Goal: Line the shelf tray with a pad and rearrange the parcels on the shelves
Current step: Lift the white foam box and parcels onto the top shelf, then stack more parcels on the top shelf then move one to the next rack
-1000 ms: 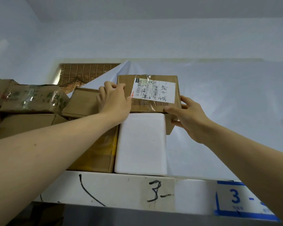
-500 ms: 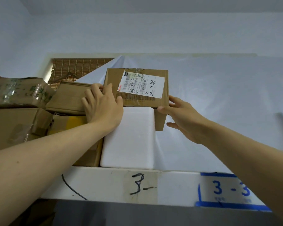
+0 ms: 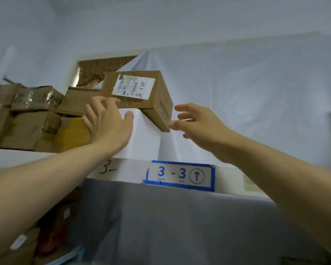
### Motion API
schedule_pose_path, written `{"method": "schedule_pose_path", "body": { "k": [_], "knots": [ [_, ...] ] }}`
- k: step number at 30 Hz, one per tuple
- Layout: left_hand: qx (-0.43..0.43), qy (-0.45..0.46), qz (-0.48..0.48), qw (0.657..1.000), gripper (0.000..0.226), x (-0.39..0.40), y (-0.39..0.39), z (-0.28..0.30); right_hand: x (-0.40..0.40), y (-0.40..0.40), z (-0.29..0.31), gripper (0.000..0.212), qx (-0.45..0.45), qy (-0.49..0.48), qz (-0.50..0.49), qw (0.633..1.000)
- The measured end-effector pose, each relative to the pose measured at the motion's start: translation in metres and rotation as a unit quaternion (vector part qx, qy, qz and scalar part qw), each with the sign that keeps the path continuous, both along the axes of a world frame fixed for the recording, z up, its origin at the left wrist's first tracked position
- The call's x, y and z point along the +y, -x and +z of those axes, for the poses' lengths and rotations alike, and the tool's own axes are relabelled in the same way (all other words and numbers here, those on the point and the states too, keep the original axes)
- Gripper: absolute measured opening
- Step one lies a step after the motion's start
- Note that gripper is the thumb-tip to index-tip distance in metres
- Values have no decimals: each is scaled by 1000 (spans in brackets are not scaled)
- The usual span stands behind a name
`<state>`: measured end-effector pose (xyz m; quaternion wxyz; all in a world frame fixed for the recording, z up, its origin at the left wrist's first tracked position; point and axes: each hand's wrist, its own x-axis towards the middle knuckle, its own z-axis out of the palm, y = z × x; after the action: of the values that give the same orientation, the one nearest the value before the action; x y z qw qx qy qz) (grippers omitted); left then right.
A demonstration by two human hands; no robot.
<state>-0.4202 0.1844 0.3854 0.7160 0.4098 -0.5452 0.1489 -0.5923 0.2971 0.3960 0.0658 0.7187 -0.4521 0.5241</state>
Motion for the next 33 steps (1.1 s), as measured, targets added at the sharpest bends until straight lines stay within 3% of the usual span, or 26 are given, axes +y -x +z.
{"method": "schedule_pose_path", "body": {
  "k": [6, 13, 17, 22, 24, 27, 30, 33],
  "knots": [
    [-24, 82, -83, 993, 29, 79, 85, -63, 78, 74, -68, 27, 63, 73, -29, 995],
    [-189, 130, -201, 952, 36, 151, 168, -152, 155, 172, -177, 19, 80, 110, -108, 985],
    [-248, 64, -299, 919, 36, 160, 218, -197, 183, 219, -239, 19, 55, 44, -168, 983],
    [-243, -124, -378, 885, 26, 161, 276, -240, 211, 262, -275, 17, 1, 8, -243, 970],
    [-231, -199, -392, 868, 22, 161, 298, -248, 219, 277, -273, 25, -11, 8, -288, 958],
    [-216, -286, -427, 830, 39, 163, 321, -252, 222, 295, -261, 50, -39, 28, -361, 931],
    [-206, -319, -470, 797, 57, 168, 332, -252, 217, 308, -248, 73, -58, 40, -403, 912],
    [-212, -347, -482, 776, 51, 172, 337, -254, 210, 316, -241, 93, -78, 30, -425, 901]
  ]
}}
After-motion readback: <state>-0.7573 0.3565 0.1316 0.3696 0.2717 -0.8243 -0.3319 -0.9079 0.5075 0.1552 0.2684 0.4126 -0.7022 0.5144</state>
